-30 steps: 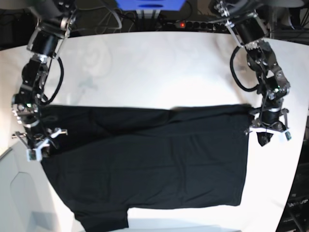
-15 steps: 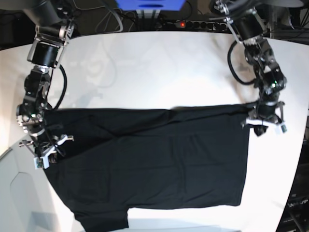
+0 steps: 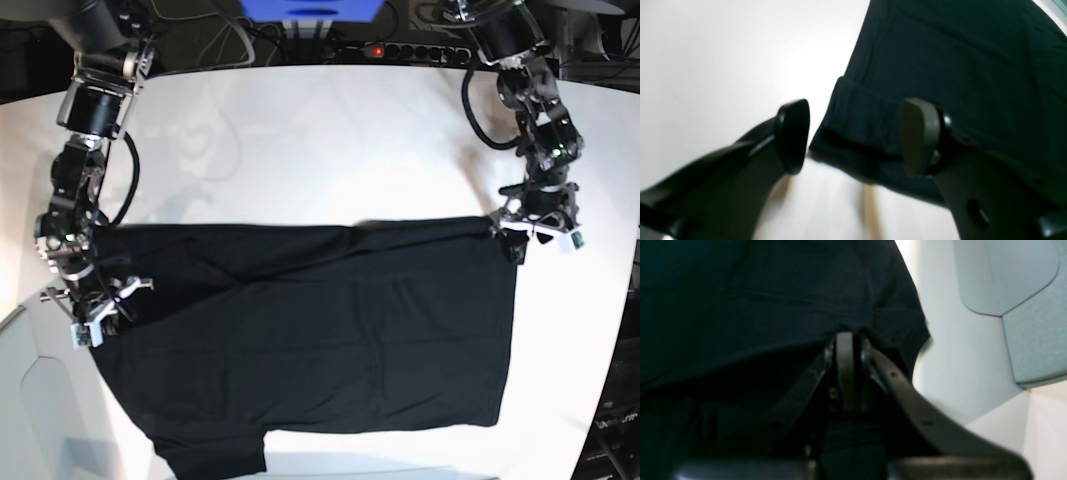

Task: Fold the T-shirt properly
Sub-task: 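Lift the shoulder edge and fold it over toward the hem with both grippers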

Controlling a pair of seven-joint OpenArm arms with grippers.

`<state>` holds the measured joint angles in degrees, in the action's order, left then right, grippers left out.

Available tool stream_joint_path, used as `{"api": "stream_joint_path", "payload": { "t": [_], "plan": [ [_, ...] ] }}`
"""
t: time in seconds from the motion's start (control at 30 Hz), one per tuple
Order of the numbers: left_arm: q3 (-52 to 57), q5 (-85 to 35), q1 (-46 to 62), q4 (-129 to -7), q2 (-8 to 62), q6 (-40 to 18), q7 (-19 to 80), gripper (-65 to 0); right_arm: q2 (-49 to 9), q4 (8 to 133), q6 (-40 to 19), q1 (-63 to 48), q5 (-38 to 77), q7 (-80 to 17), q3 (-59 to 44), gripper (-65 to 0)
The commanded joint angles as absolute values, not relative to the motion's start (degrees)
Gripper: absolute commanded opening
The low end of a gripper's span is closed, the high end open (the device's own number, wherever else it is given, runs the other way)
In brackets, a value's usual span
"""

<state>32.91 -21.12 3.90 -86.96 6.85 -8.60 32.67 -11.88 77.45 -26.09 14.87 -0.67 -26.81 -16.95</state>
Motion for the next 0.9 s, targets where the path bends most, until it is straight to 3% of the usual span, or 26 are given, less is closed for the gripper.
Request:
{"api": "stream_joint_path", "payload": {
  "t": [0.0,0.23,0.53,0.67,0.87],
  "plan": [
    [32.92,-21.49,2.77,-86.99,7.43,-8.66,31.52,-23.9,-12.53,78.46,-25.89,16.13,-0.04,-25.27,-17.10,-65.0],
    [32.92,-21.58,2.42,-84.26,7.43,-8.92,31.34,-24.4,-12.62,78.46,-25.89,16.13,-0.04,-25.36,-17.10,-65.0],
    [32.84,-21.58,0.40,-83.82,7.43,-9.01,31.60,-48.5,-12.53,78.46,-25.89,16.13,-0.04,-25.36,-17.10,-65.0],
    [30.46,-21.41,-0.13,-82.51,7.52,-8.57,31.69,-64.9,-12.53,78.46,-25.89,16.13,-0.04,-25.36,-17.10,-65.0],
    [30.37,-21.58,0.04,-83.03,7.52,-8.57,31.69,-64.8,-12.53,78.46,-25.89,16.22,-0.04,-25.36,-17.01,-65.0]
  ]
}}
